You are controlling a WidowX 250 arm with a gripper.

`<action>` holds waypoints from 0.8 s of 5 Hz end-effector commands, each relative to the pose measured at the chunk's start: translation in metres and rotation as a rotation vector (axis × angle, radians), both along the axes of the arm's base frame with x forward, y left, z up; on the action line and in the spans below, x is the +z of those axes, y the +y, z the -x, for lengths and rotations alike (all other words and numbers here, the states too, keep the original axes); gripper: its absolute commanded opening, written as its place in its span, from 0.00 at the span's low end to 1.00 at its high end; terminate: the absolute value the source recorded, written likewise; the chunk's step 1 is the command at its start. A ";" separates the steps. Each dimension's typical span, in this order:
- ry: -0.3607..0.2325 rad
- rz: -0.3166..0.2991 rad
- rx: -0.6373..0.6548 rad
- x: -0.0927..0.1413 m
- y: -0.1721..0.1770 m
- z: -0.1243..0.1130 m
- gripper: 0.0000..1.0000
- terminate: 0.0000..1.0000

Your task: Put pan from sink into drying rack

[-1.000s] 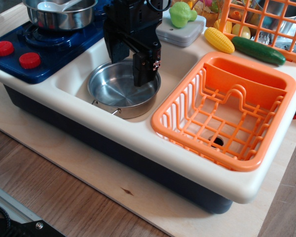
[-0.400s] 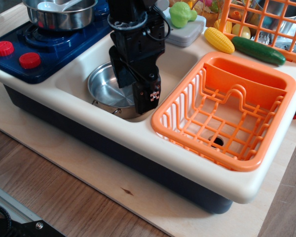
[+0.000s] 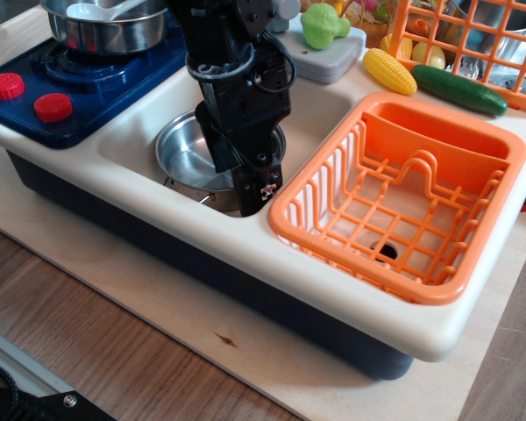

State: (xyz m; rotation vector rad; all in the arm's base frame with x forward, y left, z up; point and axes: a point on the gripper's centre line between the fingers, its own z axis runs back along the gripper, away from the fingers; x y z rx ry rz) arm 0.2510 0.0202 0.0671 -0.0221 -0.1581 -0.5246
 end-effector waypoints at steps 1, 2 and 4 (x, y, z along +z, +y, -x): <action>-0.025 -0.004 0.003 -0.004 0.008 -0.005 0.00 0.00; -0.009 0.008 0.006 -0.004 0.012 -0.008 0.00 0.00; 0.038 -0.025 0.028 0.032 0.009 -0.005 0.00 0.00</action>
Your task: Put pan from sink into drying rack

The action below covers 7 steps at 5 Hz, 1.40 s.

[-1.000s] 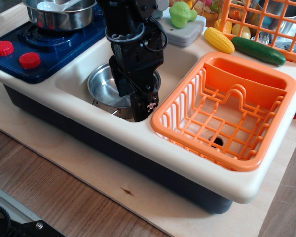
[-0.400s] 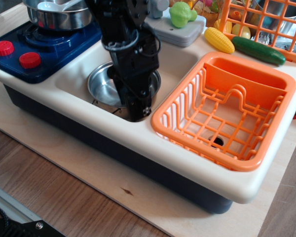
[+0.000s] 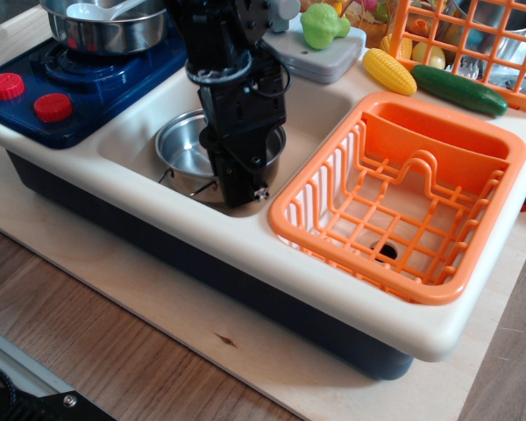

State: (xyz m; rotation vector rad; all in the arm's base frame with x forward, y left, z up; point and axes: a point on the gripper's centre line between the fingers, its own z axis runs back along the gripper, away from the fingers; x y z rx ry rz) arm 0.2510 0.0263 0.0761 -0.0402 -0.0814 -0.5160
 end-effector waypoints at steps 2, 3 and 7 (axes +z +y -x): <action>-0.027 -0.116 0.045 0.078 0.003 0.000 0.00 0.00; -0.049 -0.119 0.059 0.095 -0.021 0.001 0.00 0.00; -0.083 -0.027 0.052 0.078 -0.151 -0.010 0.00 0.00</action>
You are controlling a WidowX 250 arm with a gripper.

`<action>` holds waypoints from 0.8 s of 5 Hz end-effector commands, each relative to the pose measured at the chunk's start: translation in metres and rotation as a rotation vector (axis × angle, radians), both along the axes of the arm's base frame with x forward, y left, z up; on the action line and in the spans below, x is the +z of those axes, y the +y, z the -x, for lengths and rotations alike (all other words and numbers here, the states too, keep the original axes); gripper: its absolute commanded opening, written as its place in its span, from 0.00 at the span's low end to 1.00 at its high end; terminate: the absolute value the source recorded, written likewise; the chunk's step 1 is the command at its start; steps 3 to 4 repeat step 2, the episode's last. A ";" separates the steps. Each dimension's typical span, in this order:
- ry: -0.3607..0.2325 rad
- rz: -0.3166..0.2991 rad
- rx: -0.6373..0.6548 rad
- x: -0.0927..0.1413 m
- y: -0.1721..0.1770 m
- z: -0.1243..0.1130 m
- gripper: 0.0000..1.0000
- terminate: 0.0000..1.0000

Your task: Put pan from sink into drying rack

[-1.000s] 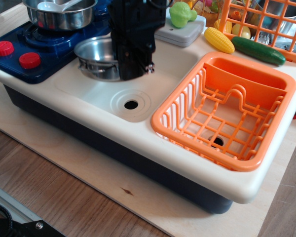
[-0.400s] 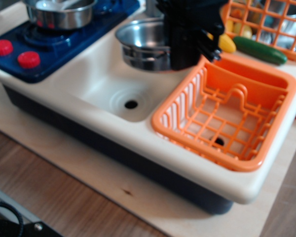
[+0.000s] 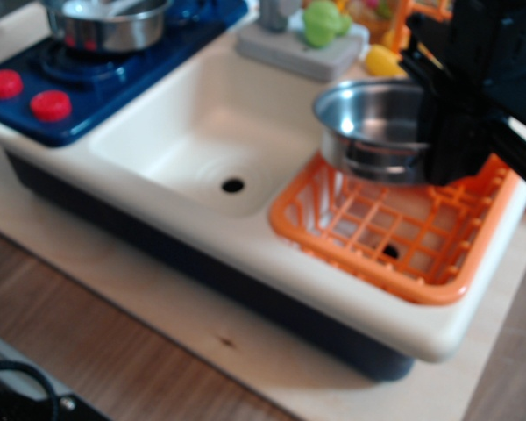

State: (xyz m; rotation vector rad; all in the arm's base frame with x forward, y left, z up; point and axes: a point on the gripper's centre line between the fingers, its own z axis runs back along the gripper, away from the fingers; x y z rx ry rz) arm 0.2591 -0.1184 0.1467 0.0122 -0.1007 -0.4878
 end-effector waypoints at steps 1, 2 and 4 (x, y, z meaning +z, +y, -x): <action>-0.123 0.003 0.072 -0.002 -0.013 0.002 1.00 0.00; -0.123 0.003 0.072 -0.002 -0.013 0.002 1.00 1.00; -0.123 0.003 0.072 -0.002 -0.013 0.002 1.00 1.00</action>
